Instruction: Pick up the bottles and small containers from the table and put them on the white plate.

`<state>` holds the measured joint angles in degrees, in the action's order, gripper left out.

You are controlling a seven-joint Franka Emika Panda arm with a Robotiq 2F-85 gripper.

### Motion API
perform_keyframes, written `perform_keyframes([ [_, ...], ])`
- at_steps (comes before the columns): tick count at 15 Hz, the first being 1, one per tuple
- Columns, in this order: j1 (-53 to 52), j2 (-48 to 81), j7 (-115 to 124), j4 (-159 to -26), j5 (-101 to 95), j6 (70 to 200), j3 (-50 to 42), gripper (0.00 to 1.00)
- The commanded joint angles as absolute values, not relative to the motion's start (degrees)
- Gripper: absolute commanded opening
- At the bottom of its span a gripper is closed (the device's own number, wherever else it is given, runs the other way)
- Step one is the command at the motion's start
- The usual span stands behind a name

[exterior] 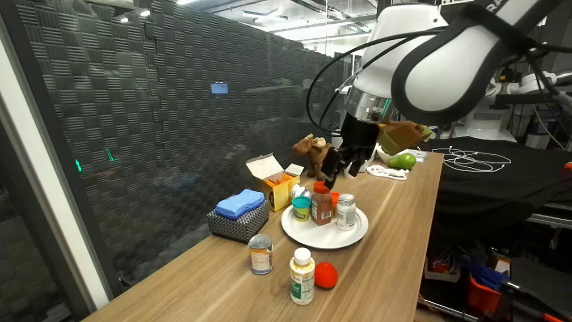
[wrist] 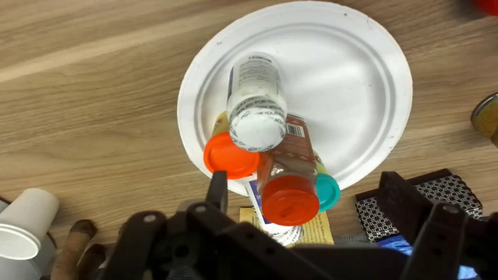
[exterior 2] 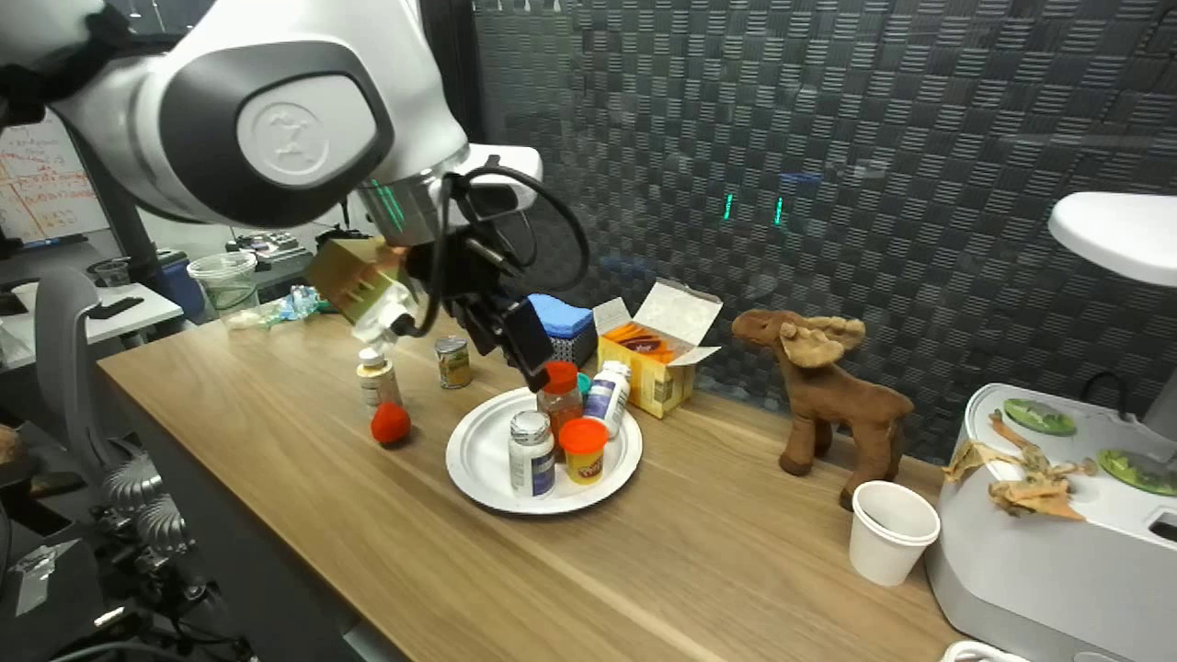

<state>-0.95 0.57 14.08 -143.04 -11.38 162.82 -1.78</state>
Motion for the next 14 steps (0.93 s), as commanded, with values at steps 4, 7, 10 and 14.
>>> perform_keyframes([
  [4, -5.62, -5.92, 31.84, -146.55, -22.17, 157.81, 5.09, 1.0],
  [7, -8.79, -3.74, 32.05, -144.26, -18.1, 155.7, 8.31, 1.0],
  [10, -9.91, -1.39, 30.85, -142.18, -13.65, 153.88, 11.69, 1.0],
  [14, -11.45, 1.78, 31.8, -138.95, -12.23, 150.95, 13.01, 1.0],
])
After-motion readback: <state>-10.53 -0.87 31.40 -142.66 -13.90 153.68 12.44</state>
